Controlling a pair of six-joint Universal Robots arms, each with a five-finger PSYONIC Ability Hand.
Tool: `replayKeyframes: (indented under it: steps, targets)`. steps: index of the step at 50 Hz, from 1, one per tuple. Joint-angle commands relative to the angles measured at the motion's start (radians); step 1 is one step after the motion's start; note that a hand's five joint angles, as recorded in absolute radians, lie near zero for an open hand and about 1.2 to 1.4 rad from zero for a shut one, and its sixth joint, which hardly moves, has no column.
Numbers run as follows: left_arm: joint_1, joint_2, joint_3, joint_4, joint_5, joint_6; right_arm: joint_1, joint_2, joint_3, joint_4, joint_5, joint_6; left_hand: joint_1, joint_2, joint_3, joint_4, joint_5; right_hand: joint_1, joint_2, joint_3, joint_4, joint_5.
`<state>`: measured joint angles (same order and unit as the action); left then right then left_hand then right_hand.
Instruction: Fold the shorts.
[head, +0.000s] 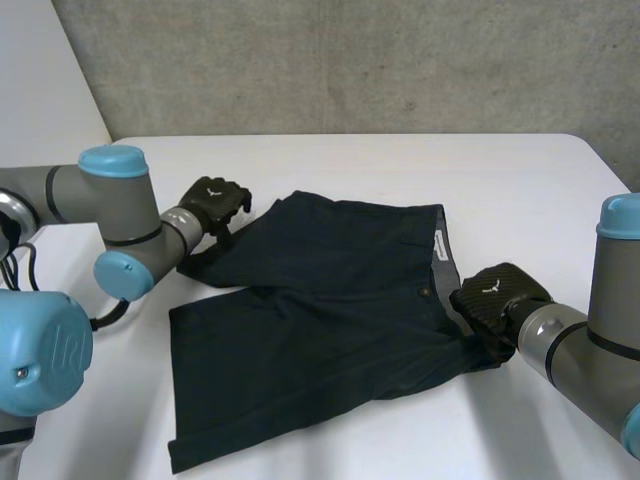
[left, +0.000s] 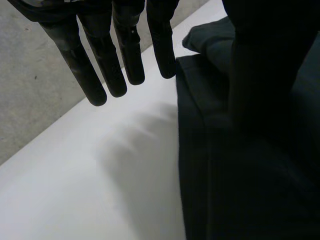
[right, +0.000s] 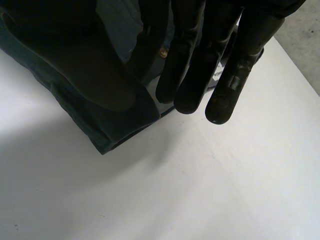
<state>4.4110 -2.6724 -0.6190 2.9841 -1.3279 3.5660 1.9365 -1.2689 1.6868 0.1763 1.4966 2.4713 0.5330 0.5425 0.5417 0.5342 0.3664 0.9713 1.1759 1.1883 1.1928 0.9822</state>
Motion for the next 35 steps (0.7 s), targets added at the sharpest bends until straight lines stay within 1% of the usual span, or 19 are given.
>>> replayKeyframes:
  steps: [1,7,11,14,18,24,27,28,29,30,35]
  targets:
    - [-0.002,-0.006,-0.005,-0.014,0.061,-0.009,0.001,-0.001,0.002,-0.003,0.001,0.000,0.094,0.085,0.086,0.093,0.087,0.425,0.220,0.208,0.203,0.240]
    - [-0.007,-0.023,0.007,-0.016,0.064,-0.012,-0.001,-0.001,0.001,-0.005,0.001,0.000,0.115,0.105,0.106,0.114,0.107,0.425,0.220,0.208,0.203,0.240]
    - [-0.007,-0.030,0.031,-0.011,0.052,-0.012,-0.002,-0.001,0.001,-0.005,0.001,0.000,0.405,0.395,0.396,0.404,0.397,0.425,0.220,0.208,0.203,0.240]
    - [-0.005,-0.053,0.060,-0.013,0.029,-0.010,-0.001,-0.001,0.002,-0.005,0.001,-0.002,0.499,0.490,0.491,0.498,0.491,0.425,0.220,0.208,0.203,0.240]
    - [-0.002,-0.079,0.091,-0.019,-0.004,-0.001,-0.001,-0.001,0.002,-0.005,0.001,0.000,0.494,0.484,0.485,0.493,0.486,0.425,0.220,0.208,0.203,0.240]
    - [-0.001,-0.086,0.094,-0.034,-0.004,-0.003,-0.002,-0.001,0.002,-0.005,0.001,-0.002,0.532,0.522,0.523,0.531,0.524,0.425,0.220,0.208,0.203,0.240]
    - [-0.002,-0.078,0.088,-0.036,-0.005,-0.003,-0.002,-0.001,0.002,-0.005,0.001,-0.002,0.450,0.441,0.441,0.449,0.442,0.425,0.220,0.208,0.203,0.240]
    - [-0.002,-0.078,0.087,-0.036,-0.007,-0.003,-0.001,-0.001,0.002,-0.005,0.001,-0.002,0.365,0.356,0.357,0.364,0.357,0.425,0.220,0.208,0.203,0.240]
    - [-0.004,-0.075,0.082,-0.034,-0.013,-0.004,-0.002,-0.001,0.002,-0.005,0.001,-0.002,0.155,0.146,0.147,0.154,0.147,0.425,0.220,0.208,0.203,0.240]
    - [-0.005,-0.075,0.081,-0.036,-0.013,-0.004,-0.002,-0.001,0.002,-0.005,0.001,-0.002,0.092,0.083,0.083,0.091,0.084,0.425,0.220,0.208,0.203,0.240]
    - [-0.004,-0.060,0.055,-0.034,-0.019,-0.003,-0.002,-0.001,0.002,-0.005,0.001,-0.002,0.047,0.038,0.039,0.046,0.039,0.425,0.220,0.208,0.203,0.240]
